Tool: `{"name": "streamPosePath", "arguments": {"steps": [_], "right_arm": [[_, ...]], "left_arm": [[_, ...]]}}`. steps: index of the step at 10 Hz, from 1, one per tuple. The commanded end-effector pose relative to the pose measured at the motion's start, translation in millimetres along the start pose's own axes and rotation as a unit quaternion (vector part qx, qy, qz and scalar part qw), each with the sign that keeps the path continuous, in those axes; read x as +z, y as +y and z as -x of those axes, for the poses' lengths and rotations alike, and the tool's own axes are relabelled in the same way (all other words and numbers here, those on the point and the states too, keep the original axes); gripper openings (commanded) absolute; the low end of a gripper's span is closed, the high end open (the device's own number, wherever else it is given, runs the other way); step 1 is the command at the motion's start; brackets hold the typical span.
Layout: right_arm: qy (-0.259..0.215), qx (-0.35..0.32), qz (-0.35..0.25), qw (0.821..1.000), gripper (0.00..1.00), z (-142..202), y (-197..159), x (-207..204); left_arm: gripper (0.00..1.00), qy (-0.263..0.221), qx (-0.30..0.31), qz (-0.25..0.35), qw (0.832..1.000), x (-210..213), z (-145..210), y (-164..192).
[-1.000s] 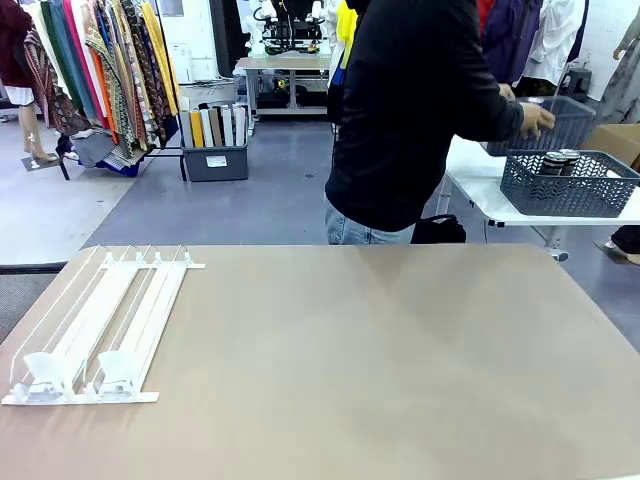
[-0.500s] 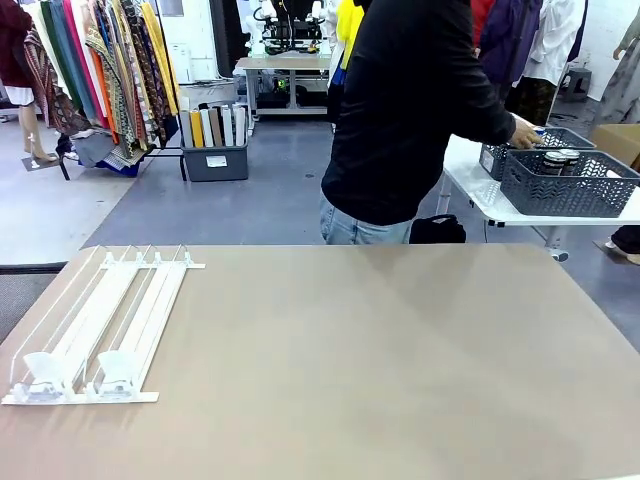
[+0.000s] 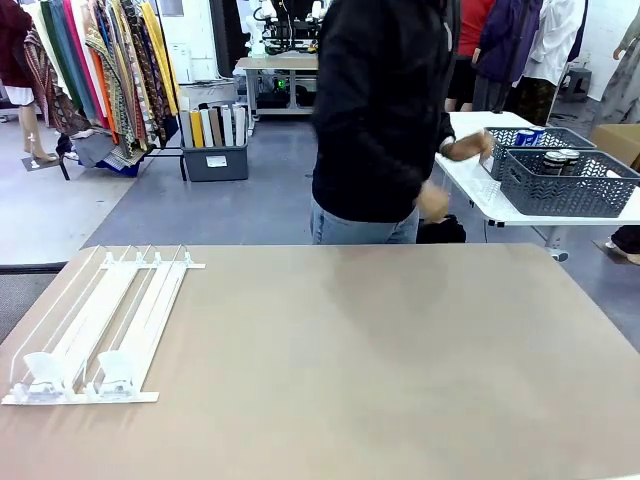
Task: Retrieve and store the cans from the dispenser.
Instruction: Pick up one can from the Automatic Can Dispenser and place it in the middle of the table.
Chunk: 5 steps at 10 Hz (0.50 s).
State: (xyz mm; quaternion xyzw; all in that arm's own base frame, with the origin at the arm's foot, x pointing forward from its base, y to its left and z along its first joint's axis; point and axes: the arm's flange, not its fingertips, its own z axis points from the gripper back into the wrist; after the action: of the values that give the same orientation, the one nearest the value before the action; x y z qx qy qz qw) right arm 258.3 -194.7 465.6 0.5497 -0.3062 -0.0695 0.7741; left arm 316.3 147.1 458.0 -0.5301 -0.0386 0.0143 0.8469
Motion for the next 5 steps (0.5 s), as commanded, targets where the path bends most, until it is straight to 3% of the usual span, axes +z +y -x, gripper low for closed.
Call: {"name": "streamPosePath", "arguments": {"steps": [1,5], "right_arm": [[0.0,0.003,-0.006,1.0,1.0,-0.1,1.7,0.7],[0.0,0.003,-0.006,1.0,1.0,-0.1,1.7,0.7]], "left_arm": [[1.0,-0.002,-0.004,0.007,1.0,0.7,0.7,-2.1],[1.0,-0.002,-0.004,0.007,1.0,0.7,0.7,-2.1]]}}
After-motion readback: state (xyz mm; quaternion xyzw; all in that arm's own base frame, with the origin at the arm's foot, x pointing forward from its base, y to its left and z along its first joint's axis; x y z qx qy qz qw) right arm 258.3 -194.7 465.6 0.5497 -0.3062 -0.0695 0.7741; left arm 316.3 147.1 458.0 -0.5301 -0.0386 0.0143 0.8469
